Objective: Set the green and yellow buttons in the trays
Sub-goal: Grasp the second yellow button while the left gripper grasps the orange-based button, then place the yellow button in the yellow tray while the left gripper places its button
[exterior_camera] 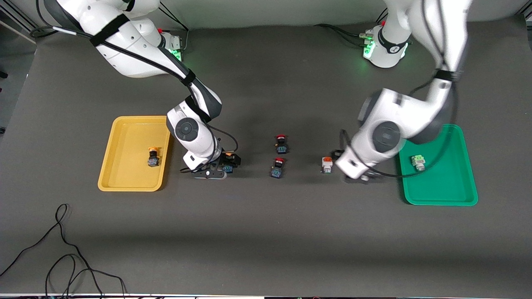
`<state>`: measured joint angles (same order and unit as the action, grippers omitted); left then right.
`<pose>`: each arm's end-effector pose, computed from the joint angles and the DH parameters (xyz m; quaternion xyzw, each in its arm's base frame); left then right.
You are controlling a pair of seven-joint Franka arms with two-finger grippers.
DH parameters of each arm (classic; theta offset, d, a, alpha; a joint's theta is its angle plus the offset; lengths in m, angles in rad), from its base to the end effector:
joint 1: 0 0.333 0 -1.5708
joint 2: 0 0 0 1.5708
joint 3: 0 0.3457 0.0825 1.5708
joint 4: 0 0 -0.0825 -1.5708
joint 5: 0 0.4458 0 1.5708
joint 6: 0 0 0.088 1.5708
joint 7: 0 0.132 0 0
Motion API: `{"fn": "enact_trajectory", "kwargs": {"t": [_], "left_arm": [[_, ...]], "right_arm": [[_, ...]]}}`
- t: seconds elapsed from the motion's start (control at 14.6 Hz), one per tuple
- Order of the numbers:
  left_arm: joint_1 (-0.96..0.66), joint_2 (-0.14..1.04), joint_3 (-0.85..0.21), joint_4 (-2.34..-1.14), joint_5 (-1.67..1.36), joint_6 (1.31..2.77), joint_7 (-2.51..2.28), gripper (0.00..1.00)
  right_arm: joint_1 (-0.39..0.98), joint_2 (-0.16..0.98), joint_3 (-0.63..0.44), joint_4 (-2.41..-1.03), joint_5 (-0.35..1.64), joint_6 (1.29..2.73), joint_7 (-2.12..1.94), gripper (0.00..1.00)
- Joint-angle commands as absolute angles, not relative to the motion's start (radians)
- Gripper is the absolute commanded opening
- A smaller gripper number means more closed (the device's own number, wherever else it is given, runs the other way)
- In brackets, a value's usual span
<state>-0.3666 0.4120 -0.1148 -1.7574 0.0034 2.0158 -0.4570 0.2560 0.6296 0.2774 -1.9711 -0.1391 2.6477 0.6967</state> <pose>0.6189 -0.3177 0.2915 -0.9969 0.0100 0.0771 0.0147 0.5748 0.3440 0.1119 -0.9970 0.0498 -0.0056 0.0589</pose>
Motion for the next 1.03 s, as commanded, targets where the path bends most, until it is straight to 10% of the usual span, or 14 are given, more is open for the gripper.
{"fn": "enact_trajectory", "kwargs": {"t": [0.0,0.07,0.62,0.96], "left_arm": [[-0.411,0.399,-0.095,-1.784,-0.012,2.063,-0.465,1.0],[-0.413,0.417,-0.095,-1.808,-0.012,2.112,-0.463,1.0],[-0.433,0.589,-0.091,-1.898,0.008,2.416,-0.482,1.0],[-0.428,0.578,-0.091,-1.894,0.008,2.395,-0.537,0.21]], "right_arm": [[0.279,0.652,0.261,-1.94,-0.158,2.66,0.718,0.42],[0.281,0.65,0.261,-1.939,-0.16,2.66,0.716,0.02],[0.224,0.485,0.261,-1.922,-0.149,2.504,0.71,0.0],[0.108,0.278,0.265,-1.914,-0.126,2.165,0.578,0.0]]}}
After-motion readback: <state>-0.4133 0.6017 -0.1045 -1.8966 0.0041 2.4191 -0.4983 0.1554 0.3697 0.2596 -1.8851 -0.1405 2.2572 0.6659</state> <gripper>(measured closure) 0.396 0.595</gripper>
